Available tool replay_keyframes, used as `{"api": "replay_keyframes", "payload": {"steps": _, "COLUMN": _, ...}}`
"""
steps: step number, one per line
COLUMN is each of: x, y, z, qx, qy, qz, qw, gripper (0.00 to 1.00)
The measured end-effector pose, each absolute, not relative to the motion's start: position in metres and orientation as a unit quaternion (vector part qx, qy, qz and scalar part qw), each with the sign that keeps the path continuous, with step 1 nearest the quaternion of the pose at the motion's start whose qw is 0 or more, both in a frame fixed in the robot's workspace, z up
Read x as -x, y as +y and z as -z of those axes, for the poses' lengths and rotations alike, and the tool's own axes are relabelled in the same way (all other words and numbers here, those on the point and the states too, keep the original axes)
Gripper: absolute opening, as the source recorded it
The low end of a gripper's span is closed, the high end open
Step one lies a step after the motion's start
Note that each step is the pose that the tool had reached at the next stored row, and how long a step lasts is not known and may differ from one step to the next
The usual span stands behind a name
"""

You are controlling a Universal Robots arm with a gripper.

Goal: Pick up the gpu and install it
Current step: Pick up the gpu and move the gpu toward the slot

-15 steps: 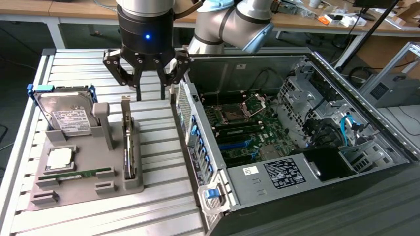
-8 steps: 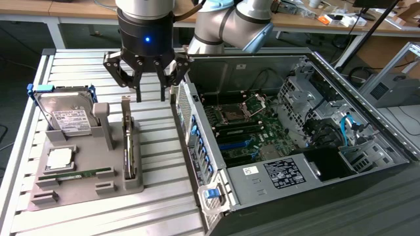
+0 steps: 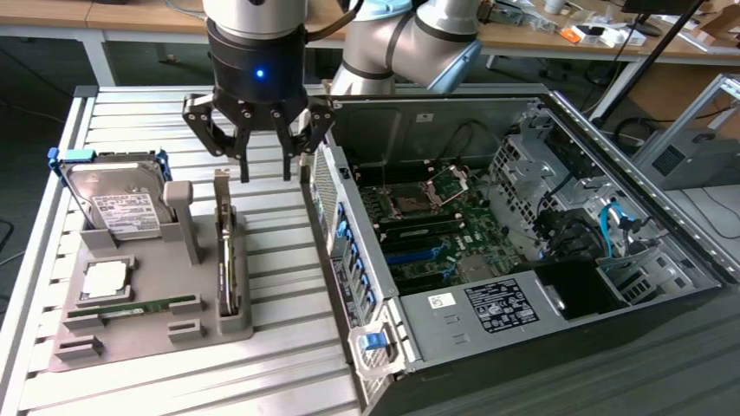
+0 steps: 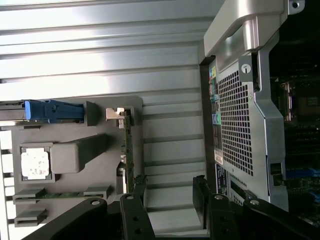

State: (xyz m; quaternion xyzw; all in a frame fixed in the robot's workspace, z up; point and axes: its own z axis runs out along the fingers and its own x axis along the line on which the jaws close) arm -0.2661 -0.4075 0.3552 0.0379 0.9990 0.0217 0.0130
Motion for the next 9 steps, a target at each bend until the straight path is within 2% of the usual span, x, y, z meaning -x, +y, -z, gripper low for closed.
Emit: {"api": "replay_keyframes", "payload": {"steps": 9, "x": 0.2661, "y": -0.4079, "z": -0.3510, "qx": -0.038, "qy": 0.999, "qz": -0.022, "qw": 0.013, "gripper": 0.50}}
